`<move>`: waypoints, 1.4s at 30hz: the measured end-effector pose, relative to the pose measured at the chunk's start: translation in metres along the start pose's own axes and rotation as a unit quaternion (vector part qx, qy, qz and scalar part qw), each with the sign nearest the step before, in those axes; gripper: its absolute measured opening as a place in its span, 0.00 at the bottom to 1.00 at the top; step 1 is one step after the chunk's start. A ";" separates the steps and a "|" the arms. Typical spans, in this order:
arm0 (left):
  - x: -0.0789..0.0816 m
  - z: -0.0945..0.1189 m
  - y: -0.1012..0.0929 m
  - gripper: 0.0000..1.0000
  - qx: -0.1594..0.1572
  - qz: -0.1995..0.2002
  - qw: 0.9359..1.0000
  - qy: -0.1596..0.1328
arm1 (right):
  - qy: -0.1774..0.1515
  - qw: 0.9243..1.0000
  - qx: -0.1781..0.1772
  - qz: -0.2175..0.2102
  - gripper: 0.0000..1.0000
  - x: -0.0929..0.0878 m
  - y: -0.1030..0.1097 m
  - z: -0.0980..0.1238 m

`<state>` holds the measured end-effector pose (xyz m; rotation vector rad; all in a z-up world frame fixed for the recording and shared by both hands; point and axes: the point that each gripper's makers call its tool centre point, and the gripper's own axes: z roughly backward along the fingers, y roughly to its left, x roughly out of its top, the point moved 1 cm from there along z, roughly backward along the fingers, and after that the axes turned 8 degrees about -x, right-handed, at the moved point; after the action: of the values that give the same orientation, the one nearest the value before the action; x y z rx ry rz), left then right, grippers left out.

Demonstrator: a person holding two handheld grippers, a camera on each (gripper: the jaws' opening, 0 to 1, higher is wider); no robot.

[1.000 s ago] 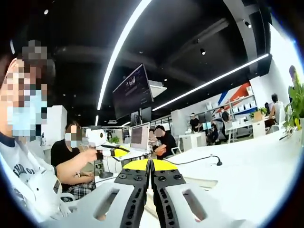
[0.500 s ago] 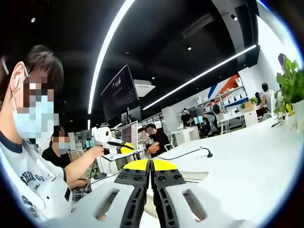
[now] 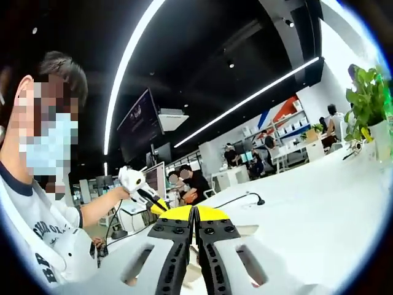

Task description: Arrange the utensils inside the cutlery case until each visible utensil rests in its matching compartment.

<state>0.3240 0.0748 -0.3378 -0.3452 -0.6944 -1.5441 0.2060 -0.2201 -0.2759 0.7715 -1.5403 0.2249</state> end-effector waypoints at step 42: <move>-0.042 -0.116 0.020 0.10 -0.126 -0.015 0.976 0.175 | 0.023 0.999 -0.034 -0.036 0.00 -0.014 -0.023 0.002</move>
<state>0.3699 0.0379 -0.4478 -0.2410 -0.2296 -1.6719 0.2165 -0.2341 -0.2958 0.7606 -1.4665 0.1354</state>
